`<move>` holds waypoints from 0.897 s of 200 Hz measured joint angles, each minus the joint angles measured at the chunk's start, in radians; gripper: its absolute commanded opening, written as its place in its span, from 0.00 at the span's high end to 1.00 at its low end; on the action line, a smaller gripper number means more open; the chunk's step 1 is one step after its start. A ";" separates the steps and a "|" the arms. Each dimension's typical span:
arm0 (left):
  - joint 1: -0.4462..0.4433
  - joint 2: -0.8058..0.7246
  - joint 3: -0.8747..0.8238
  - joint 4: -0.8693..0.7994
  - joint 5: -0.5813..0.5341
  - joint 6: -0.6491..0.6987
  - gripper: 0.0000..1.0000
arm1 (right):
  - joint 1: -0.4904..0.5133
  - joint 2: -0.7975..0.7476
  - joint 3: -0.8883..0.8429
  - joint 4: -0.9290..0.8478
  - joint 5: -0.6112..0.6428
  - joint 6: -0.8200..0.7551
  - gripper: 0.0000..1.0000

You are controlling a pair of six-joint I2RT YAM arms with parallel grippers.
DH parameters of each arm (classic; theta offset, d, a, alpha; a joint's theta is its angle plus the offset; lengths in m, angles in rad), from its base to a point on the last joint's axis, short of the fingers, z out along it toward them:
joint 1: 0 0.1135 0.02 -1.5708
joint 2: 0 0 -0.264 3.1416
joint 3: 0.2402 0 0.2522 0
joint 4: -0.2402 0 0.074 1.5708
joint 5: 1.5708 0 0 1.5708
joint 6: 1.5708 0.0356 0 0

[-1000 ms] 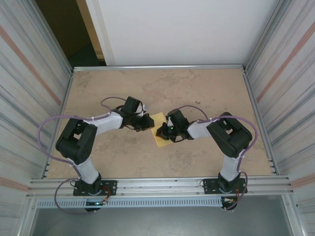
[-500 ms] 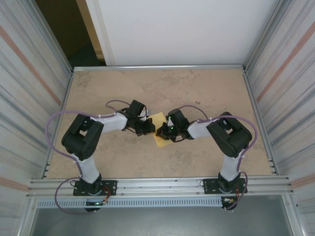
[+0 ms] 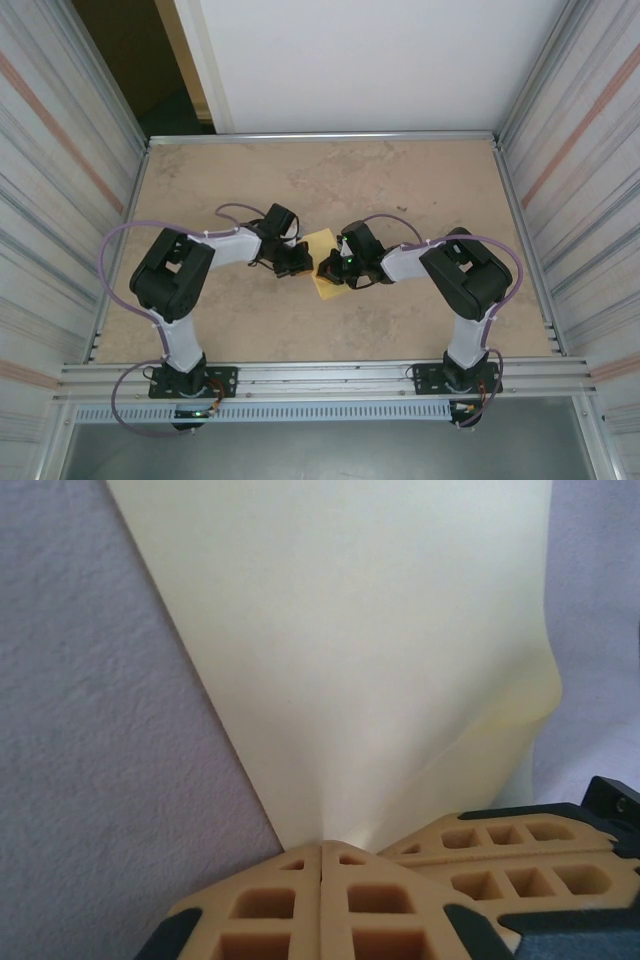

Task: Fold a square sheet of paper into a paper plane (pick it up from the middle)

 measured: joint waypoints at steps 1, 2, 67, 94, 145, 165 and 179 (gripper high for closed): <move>0.000 0.000 0.000 0.000 0.000 0.000 1.00 | 0.000 0.000 0.000 0.000 0.000 0.000 1.00; 0.000 0.000 0.000 -0.001 0.000 0.001 1.00 | 0.000 0.000 0.000 0.000 0.000 0.000 1.00; -0.001 0.010 0.019 -0.026 -0.008 0.022 1.00 | -0.006 -0.038 0.000 -0.019 -0.001 -0.006 1.00; -0.002 0.014 0.024 -0.032 -0.012 0.032 1.00 | -0.031 -0.084 0.000 -0.040 -0.003 -0.051 1.00; -0.002 0.020 0.037 -0.048 -0.012 0.044 1.00 | -0.060 -0.040 0.000 -0.057 -0.038 -0.106 1.00; -0.002 0.021 0.040 -0.052 -0.012 0.048 1.00 | -0.060 -0.015 0.000 -0.056 -0.045 -0.107 1.00; -0.002 0.023 0.042 -0.054 -0.012 0.051 1.00 | -0.063 -0.010 0.000 -0.053 -0.048 -0.107 1.00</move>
